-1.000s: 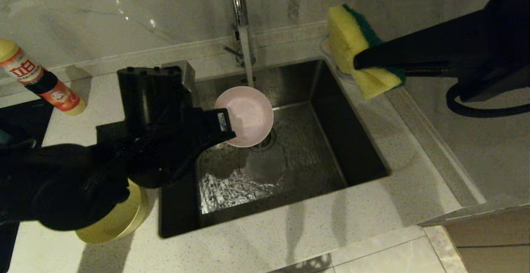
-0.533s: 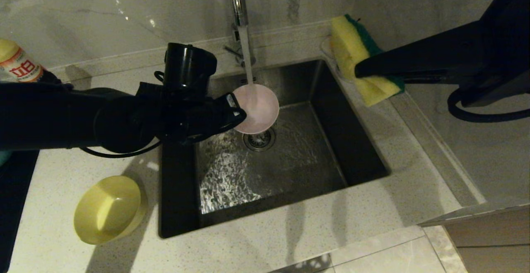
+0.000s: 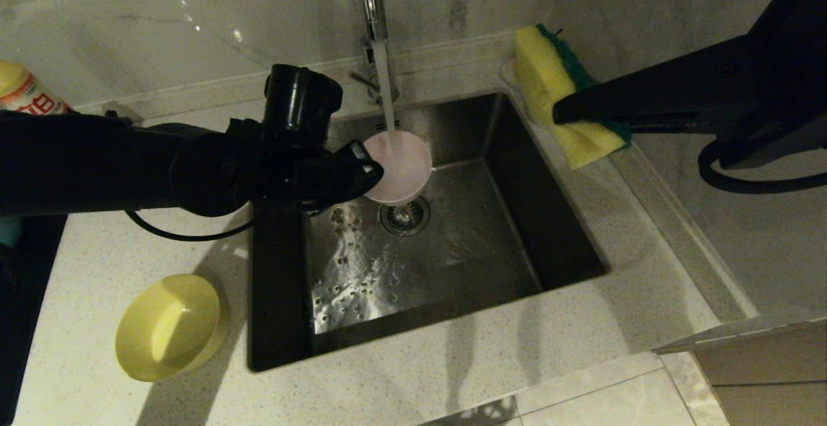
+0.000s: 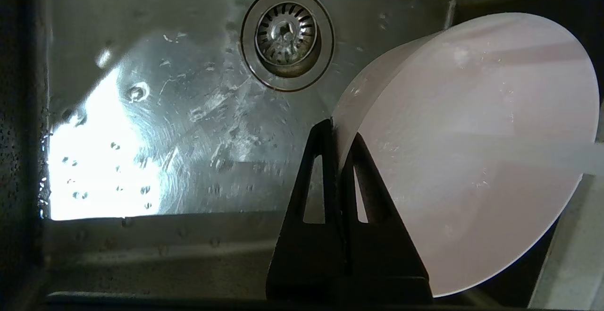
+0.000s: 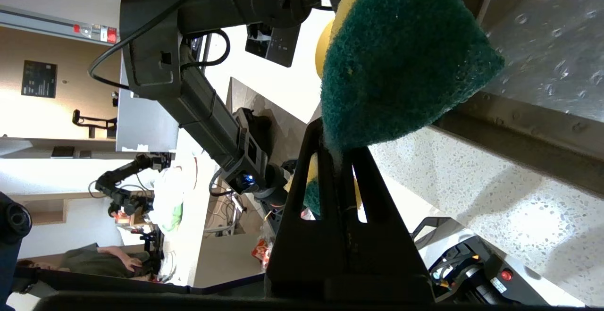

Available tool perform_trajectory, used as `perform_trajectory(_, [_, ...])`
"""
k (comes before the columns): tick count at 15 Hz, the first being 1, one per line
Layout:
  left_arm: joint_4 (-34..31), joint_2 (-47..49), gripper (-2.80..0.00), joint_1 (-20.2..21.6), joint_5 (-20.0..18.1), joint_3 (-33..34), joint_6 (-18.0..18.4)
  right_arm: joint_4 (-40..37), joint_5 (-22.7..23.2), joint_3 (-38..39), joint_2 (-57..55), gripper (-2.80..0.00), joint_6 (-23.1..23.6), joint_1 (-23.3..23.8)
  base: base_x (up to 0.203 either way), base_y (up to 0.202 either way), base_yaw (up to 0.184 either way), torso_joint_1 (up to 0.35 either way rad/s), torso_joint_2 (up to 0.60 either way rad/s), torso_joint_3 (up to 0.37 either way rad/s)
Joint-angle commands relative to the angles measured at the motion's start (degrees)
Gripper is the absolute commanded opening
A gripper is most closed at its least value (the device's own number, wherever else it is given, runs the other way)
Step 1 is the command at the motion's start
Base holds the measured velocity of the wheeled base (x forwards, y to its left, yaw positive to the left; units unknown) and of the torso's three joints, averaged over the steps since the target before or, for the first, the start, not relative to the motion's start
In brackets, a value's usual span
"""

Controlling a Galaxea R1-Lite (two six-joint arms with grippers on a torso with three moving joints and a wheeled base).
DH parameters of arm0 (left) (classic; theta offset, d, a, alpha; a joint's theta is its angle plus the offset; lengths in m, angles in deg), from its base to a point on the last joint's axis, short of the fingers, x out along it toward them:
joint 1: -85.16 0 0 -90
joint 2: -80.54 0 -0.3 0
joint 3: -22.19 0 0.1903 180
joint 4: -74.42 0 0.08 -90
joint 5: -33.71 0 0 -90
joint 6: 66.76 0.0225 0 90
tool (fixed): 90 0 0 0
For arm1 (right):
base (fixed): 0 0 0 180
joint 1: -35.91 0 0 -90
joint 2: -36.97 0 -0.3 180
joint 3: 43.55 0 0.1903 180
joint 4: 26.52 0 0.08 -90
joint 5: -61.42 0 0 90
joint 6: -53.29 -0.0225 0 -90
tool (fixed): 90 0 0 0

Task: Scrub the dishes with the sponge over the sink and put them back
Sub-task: Rinse the bowl

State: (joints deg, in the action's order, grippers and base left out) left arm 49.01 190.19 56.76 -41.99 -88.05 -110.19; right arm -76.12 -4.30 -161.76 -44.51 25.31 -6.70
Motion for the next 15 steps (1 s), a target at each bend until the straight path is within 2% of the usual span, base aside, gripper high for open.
perform_trajectory(1, [0.10,-0.49,-2.80,0.00,0.11,-0.05,-0.25,-0.22,0.15,0.01,-0.08,-2.80,-0.15,-0.02,0.000,0.000,0.000,0.000,0.00,0.000])
perform_trajectory(13, [0.01,-2.47,-2.80,0.03,0.20,2.06,-0.42,-0.04,0.06,1.50,0.57,-2.80,-0.25,0.15,0.000,0.000,0.000,0.000,0.00,0.000])
perform_trajectory(15, [-0.16,-3.04,-2.80,0.08,0.20,2.58,-0.42,-0.05,-1.32,1.50,0.71,-2.80,-0.24,0.15,0.000,0.000,0.000,0.000,0.00,0.000])
